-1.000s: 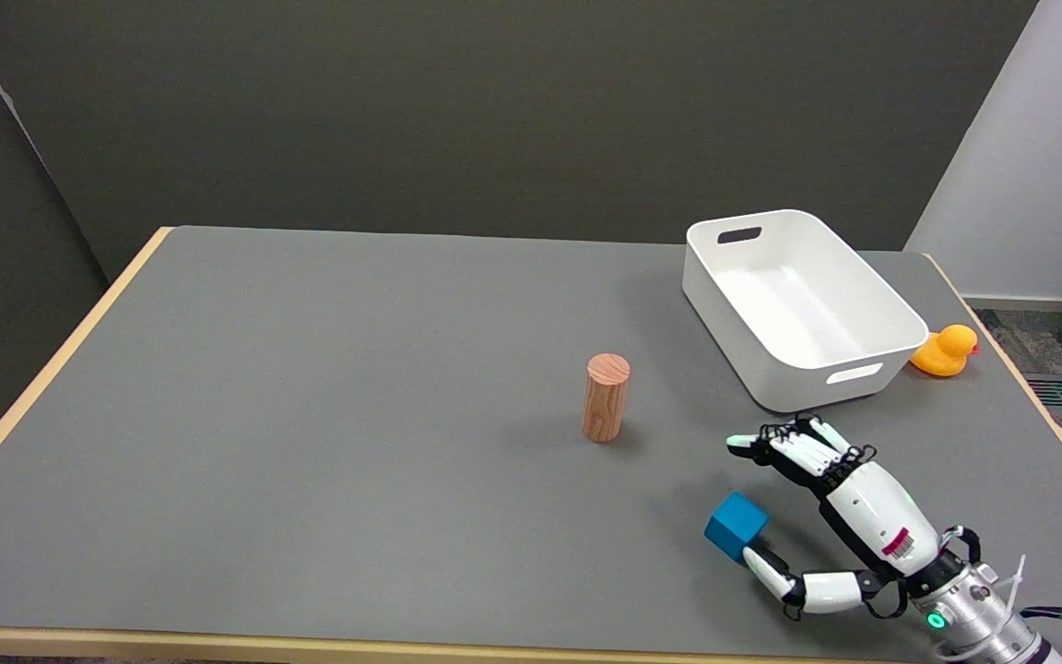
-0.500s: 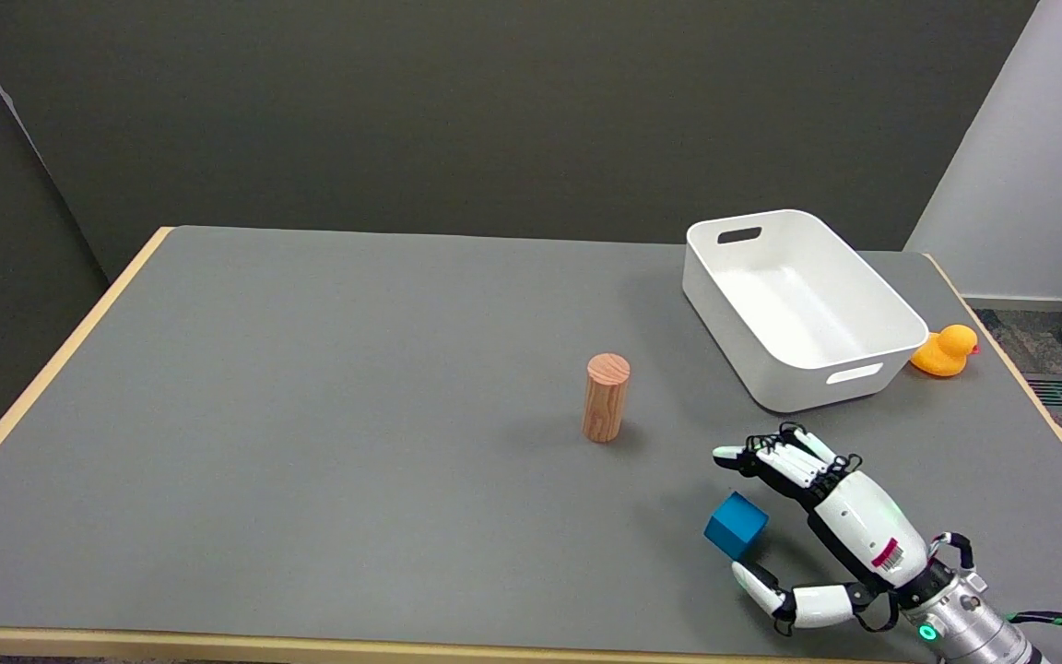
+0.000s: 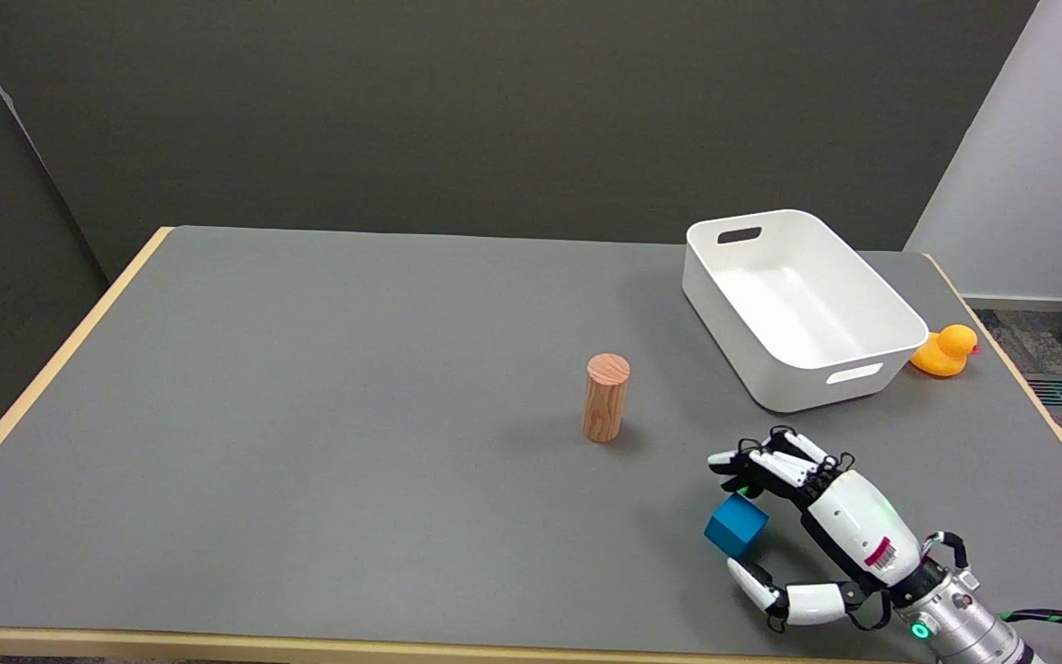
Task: Pick up the cube.
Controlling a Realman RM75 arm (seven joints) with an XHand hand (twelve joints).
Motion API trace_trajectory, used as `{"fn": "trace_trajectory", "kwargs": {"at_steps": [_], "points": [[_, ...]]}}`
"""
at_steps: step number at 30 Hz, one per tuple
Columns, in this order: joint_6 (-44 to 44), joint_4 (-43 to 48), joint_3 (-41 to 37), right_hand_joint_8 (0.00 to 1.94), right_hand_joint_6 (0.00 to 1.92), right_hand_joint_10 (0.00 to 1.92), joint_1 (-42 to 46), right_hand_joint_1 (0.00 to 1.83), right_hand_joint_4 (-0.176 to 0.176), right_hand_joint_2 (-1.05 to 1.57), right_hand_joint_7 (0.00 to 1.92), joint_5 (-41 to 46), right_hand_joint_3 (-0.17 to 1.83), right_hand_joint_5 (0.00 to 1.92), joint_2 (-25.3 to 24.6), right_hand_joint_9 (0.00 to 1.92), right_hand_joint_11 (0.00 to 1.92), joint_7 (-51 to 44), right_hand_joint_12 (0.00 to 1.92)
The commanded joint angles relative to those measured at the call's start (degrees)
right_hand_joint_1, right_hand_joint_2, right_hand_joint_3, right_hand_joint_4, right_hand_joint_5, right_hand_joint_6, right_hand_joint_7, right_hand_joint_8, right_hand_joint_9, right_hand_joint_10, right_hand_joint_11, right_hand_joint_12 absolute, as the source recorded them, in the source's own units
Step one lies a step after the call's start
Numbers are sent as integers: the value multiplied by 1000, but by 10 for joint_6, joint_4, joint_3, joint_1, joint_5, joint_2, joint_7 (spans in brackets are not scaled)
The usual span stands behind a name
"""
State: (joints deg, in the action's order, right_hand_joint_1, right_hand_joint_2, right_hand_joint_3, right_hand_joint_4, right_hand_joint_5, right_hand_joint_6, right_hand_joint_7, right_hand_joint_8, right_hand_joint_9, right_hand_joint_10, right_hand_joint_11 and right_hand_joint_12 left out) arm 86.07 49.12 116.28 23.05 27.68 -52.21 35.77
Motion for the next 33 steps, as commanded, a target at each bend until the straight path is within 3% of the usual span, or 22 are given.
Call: {"fn": "trace_trajectory", "kwargs": {"at_steps": [1, 13, 21, 29, 30, 32, 33], "points": [[-3, 0, 0, 906, 876, 1318, -14, 798, -37, 672, 684, -2, 920, 459, -2, 654, 242, -23, 1444], [-1, 0, 1, 964, 1068, 1343, -15, 851, -8, 675, 700, -7, 898, 502, -2, 677, 281, -23, 1492], [-7, 0, 1, 941, 1065, 1339, -17, 860, 9, 676, 692, -12, 908, 501, 0, 675, 296, -19, 1509], [-7, 0, 0, 1014, 1154, 1350, -22, 910, 6, 684, 739, -10, 913, 535, -4, 706, 369, -23, 1583], [-6, 0, -1, 1043, 1233, 1357, -22, 918, 14, 758, 758, -10, 822, 566, -5, 717, 395, -23, 1611], [-6, 0, -4, 1109, 1504, 1382, -23, 956, 38, 1113, 800, -13, 354, 672, -6, 744, 436, -23, 1661], [-5, 0, -4, 1201, 1490, 1404, -24, 1072, -11, 1104, 844, -13, 320, 660, -6, 768, 479, -23, 1674]]}}
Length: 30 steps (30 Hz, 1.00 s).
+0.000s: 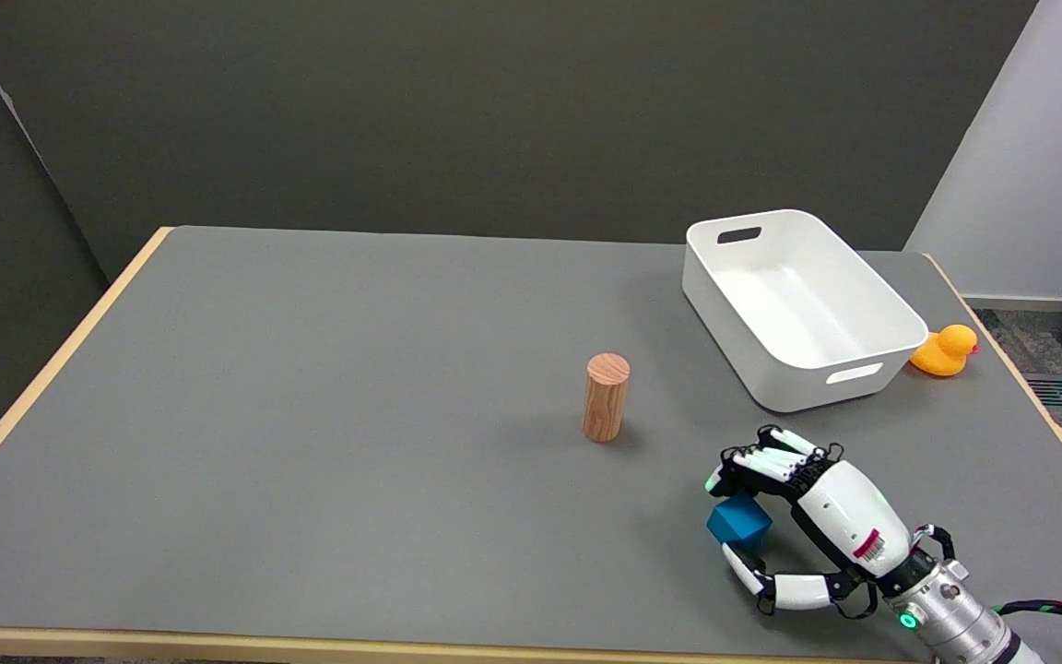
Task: Pick up the cube.
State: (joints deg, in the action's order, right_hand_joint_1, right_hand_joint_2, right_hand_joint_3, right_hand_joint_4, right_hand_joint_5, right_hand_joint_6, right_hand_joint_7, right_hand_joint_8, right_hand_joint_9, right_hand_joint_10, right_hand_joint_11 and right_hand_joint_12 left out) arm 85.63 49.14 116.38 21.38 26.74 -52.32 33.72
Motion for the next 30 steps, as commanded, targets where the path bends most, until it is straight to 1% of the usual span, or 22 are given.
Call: {"fn": "trace_trajectory", "kwargs": {"at_steps": [1, 3, 5, 6, 11, 14, 19, 22, 25, 28, 29, 30], "points": [[1, -1, -4, 1285, 1478, 1425, -9, 1177, -56, 1093, 884, -4, 293, 649, -4, 789, 520, -3, 1687], [3, -2, -3, 1294, 1487, 1442, -10, 1181, -66, 1070, 890, -4, 341, 648, -4, 778, 541, -4, 1696], [3, -2, -1, 1321, 1469, 1465, -11, 1183, -88, 1066, 897, -4, 351, 643, -4, 817, 579, -4, 1687], [3, -2, -1, 1333, 1463, 1483, -12, 1185, -92, 1055, 899, -4, 374, 646, -4, 828, 582, -4, 1697], [3, -4, -1, 1381, 1444, 1556, -15, 1190, -101, 1008, 902, -5, 469, 662, -4, 851, 574, -4, 1742], [6, -3, -1, 1426, 1471, 1627, -17, 1202, -113, 908, 923, -9, 663, 682, -3, 853, 555, -4, 1790], [29, 11, -21, 1436, 1453, 1675, -18, 1208, -120, 886, 932, -12, 698, 697, 1, 865, 577, -4, 1819], [37, 39, -51, 1442, 1459, 1701, -9, 1206, -116, 882, 931, -12, 709, 698, 17, 875, 603, -6, 1830], [25, 99, -79, 1448, 1466, 1719, 14, 1206, -113, 872, 932, -12, 730, 701, 45, 881, 623, -49, 1853], [-11, 164, -118, 1457, 1462, 1735, 35, 1215, -133, 849, 946, -11, 769, 707, 76, 886, 631, -80, 1880], [-27, 186, -137, 1464, 1461, 1739, 42, 1214, -145, 872, 918, -10, 730, 712, 83, 883, 632, -84, 1886], [-39, 201, -152, 1478, 1464, 1741, 47, 1205, -164, 948, 832, -10, 604, 722, 89, 875, 633, -86, 1892]]}}
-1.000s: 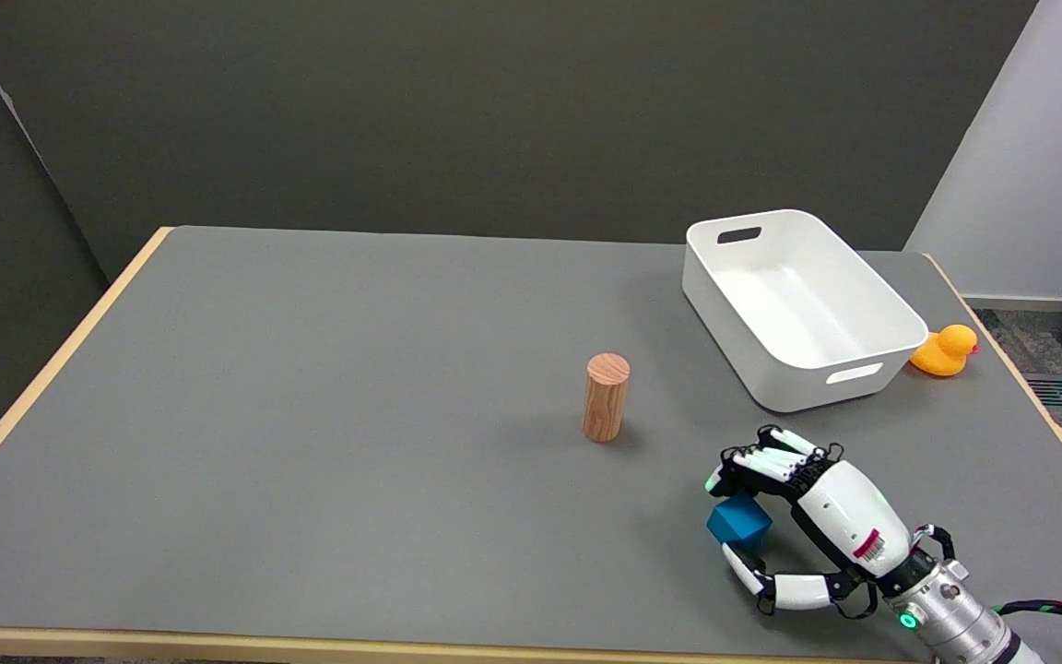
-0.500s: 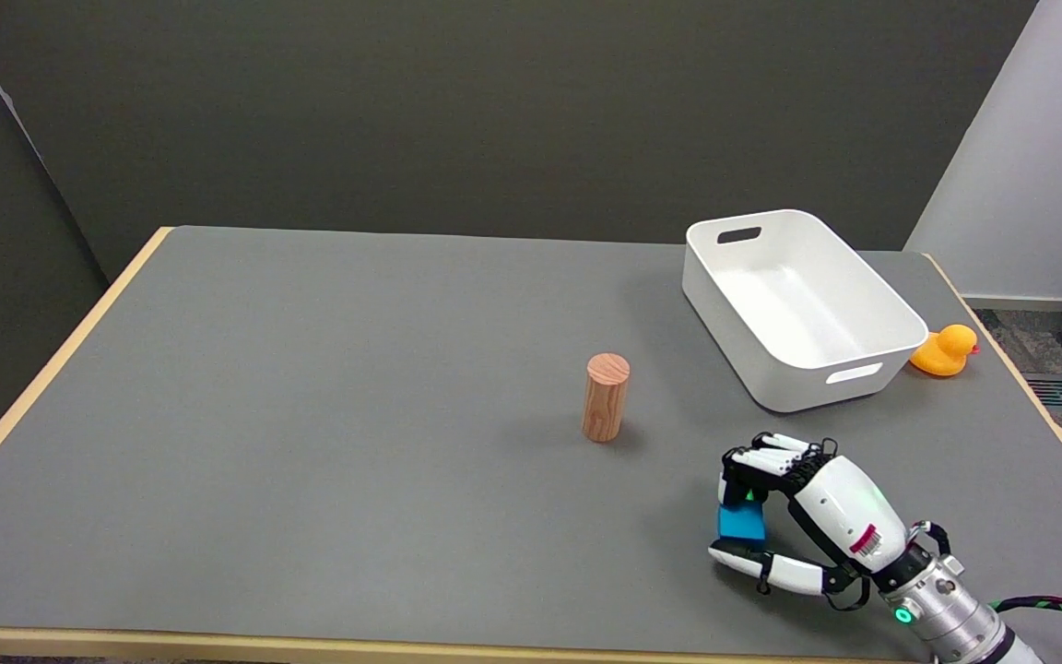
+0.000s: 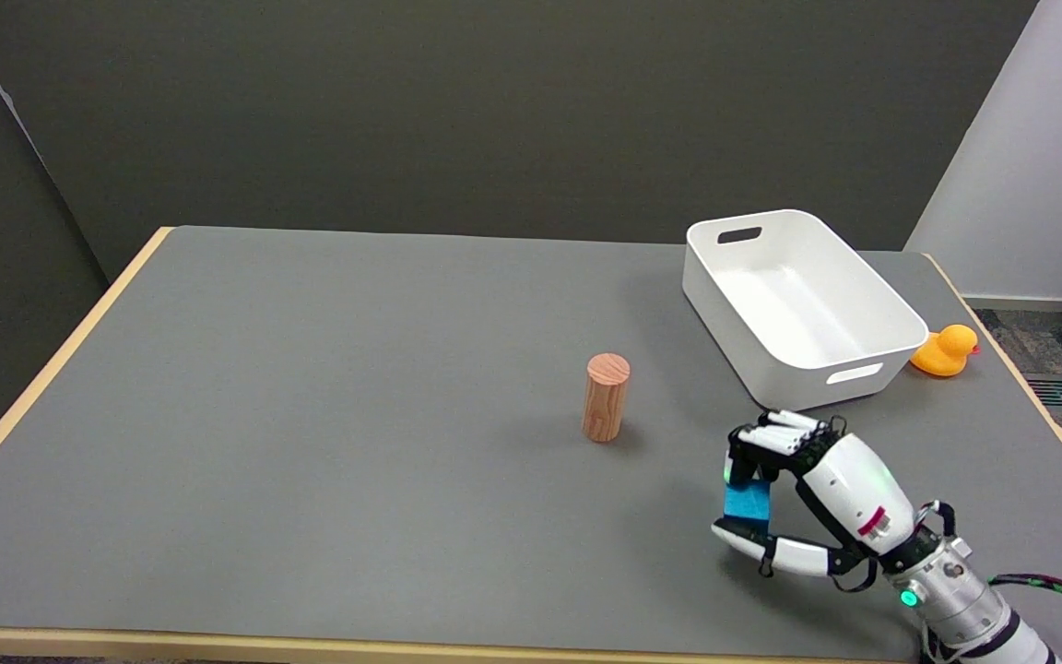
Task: Pick up the cube.
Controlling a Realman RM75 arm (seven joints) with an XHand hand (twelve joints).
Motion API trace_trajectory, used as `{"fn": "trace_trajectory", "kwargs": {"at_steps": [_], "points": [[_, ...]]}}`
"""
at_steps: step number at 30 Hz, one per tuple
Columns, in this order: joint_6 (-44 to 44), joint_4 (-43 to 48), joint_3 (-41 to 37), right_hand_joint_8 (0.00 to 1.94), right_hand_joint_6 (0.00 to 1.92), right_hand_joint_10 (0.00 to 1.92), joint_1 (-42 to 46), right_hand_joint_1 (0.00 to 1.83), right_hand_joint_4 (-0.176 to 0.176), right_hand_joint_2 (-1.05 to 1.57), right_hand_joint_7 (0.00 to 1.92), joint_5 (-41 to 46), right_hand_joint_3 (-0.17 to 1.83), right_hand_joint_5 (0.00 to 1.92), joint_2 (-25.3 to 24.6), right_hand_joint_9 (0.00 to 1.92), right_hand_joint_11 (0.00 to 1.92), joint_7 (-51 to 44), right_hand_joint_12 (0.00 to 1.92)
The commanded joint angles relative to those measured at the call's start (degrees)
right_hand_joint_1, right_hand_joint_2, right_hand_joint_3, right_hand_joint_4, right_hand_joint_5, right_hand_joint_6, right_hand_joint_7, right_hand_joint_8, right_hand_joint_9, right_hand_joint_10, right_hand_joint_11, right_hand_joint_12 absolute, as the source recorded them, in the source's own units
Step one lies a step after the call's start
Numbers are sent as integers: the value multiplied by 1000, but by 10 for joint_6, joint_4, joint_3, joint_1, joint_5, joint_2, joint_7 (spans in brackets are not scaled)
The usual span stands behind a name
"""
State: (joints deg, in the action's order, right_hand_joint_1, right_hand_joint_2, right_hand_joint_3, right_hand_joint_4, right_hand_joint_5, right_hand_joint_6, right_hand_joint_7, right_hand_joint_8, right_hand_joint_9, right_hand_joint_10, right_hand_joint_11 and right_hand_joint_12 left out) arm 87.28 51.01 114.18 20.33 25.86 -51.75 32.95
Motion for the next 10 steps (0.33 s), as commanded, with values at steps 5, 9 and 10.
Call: {"fn": "trace_trajectory", "kwargs": {"at_steps": [5, 9, 10], "points": [[-166, 265, -255, 1490, 1469, 1753, 60, 1199, -176, 994, 776, -9, 529, 728, 89, 871, 632, -76, 1906], [-286, 298, -327, 1495, 1469, 1761, 14, 1209, -139, 864, 912, -9, 758, 712, 94, 889, 626, -74, 1915], [-320, 298, -336, 1493, 1471, 1761, -12, 1208, -124, 845, 932, -9, 791, 708, 97, 893, 626, -74, 1916]]}}
